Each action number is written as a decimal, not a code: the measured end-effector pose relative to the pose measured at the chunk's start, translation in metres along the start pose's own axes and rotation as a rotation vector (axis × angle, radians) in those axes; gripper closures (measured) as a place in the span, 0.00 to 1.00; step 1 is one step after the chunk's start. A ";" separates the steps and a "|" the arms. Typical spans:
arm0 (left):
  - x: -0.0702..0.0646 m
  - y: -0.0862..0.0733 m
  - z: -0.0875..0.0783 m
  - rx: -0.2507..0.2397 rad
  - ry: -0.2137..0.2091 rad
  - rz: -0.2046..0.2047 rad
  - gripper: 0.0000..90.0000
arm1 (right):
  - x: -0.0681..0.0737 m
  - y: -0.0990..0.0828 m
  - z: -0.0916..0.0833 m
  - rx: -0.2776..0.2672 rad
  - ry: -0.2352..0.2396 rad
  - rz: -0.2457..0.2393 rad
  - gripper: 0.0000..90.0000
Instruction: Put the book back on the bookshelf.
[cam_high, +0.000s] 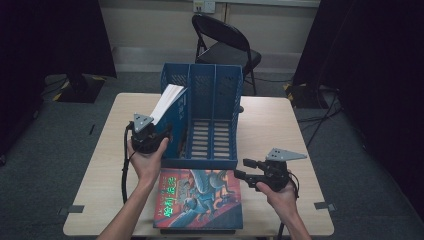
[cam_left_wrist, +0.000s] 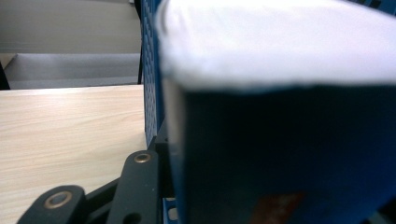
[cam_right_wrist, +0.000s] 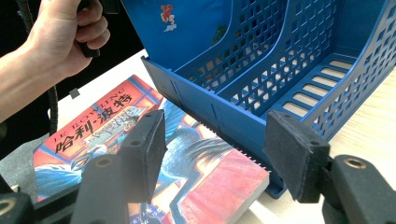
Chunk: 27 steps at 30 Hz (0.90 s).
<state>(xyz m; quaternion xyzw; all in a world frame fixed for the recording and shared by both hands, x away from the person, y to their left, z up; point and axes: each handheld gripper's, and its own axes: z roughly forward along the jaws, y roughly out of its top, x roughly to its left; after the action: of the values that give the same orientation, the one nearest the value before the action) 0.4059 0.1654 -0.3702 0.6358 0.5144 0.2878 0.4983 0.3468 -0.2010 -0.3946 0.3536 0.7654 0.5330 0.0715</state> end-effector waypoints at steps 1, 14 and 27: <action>0.000 0.000 0.000 0.000 -0.001 -0.001 0.65 | 0.000 0.000 0.000 -0.002 0.000 0.000 0.42; 0.018 0.017 -0.014 0.059 -0.081 -0.049 0.55 | 0.001 0.001 -0.001 -0.003 0.004 -0.002 0.42; 0.020 0.044 -0.022 0.101 -0.097 0.023 0.53 | 0.001 0.001 0.002 0.004 0.002 0.000 0.42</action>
<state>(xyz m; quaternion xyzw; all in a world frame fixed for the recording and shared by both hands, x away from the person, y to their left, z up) 0.4093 0.1931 -0.3247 0.6793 0.4961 0.2359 0.4867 0.3473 -0.1992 -0.3944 0.3534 0.7665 0.5317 0.0701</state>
